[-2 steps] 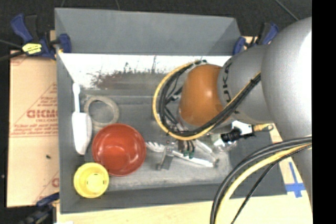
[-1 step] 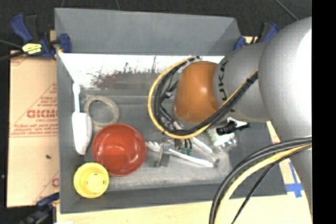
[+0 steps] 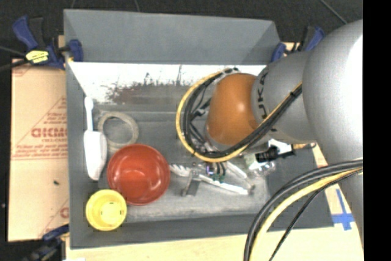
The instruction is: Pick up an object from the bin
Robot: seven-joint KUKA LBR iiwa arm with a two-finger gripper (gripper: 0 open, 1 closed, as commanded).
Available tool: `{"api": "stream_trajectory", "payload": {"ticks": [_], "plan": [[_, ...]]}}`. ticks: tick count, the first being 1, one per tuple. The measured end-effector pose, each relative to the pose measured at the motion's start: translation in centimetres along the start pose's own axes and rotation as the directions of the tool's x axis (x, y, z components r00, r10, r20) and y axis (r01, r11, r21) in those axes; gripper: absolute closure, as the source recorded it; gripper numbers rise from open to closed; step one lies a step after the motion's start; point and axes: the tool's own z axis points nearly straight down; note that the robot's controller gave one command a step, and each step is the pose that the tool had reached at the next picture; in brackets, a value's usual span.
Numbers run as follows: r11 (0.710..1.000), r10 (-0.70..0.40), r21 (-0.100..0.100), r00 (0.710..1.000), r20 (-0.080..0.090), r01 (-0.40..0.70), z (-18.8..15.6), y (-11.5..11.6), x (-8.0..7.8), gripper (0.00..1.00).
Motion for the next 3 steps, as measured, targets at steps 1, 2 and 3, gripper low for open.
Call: {"api": "stream_trajectory", "payload": {"ticks": [1,2,3], "plan": [[0.998,-0.056,-0.002,0.998,0.007,0.056,-0.05,0.67,-0.43,0.00],[1.000,-0.008,-0.001,1.000,0.001,0.008,-0.03,0.04,-0.14,1.00],[1.000,-0.007,-0.001,1.000,0.002,0.007,-0.05,0.04,-0.14,1.00]]}}
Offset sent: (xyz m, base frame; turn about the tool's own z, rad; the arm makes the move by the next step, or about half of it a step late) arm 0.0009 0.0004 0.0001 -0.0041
